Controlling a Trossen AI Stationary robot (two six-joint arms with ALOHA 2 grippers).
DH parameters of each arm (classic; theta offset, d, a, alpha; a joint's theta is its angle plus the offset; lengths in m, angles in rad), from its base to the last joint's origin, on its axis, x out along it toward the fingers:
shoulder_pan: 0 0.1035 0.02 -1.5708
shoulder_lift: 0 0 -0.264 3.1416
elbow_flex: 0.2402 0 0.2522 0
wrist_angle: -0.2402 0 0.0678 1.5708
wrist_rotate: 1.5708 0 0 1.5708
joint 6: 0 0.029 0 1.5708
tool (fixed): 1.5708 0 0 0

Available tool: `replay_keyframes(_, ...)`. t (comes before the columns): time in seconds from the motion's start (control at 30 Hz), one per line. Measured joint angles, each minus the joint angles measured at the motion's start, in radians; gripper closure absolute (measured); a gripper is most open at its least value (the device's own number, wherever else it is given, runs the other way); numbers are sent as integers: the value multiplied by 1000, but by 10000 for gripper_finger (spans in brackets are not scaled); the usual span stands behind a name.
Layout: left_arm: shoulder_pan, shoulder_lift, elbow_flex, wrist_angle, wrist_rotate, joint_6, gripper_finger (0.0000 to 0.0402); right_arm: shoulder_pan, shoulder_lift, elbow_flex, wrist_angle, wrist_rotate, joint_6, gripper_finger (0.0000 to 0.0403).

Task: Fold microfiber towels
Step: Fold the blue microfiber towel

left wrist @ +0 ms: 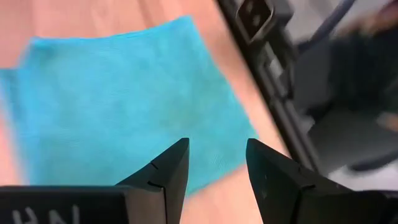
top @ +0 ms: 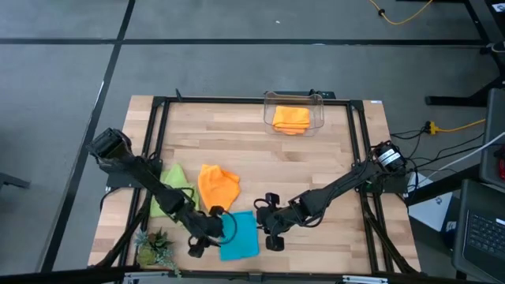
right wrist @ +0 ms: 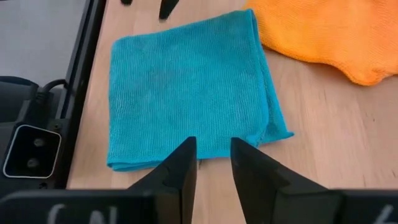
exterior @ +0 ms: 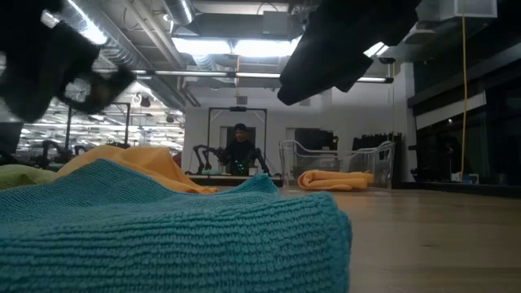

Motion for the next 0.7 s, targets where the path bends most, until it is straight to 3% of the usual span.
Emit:
replay_keyframes(0.17,-16,-32,271,-553,-158,102,250,-19,0,0,-2,-2,5,301)
replay_keyframes(0.3,-27,-14,404,-742,-192,60,249,-24,0,0,-3,-78,7,290)
replay_keyframes(0.53,-52,20,424,-793,-222,-29,207,-23,0,0,-1,-105,-36,221)
replay_keyframes(0.7,-63,56,405,-778,-227,27,172,-16,0,0,3,-114,-242,187)
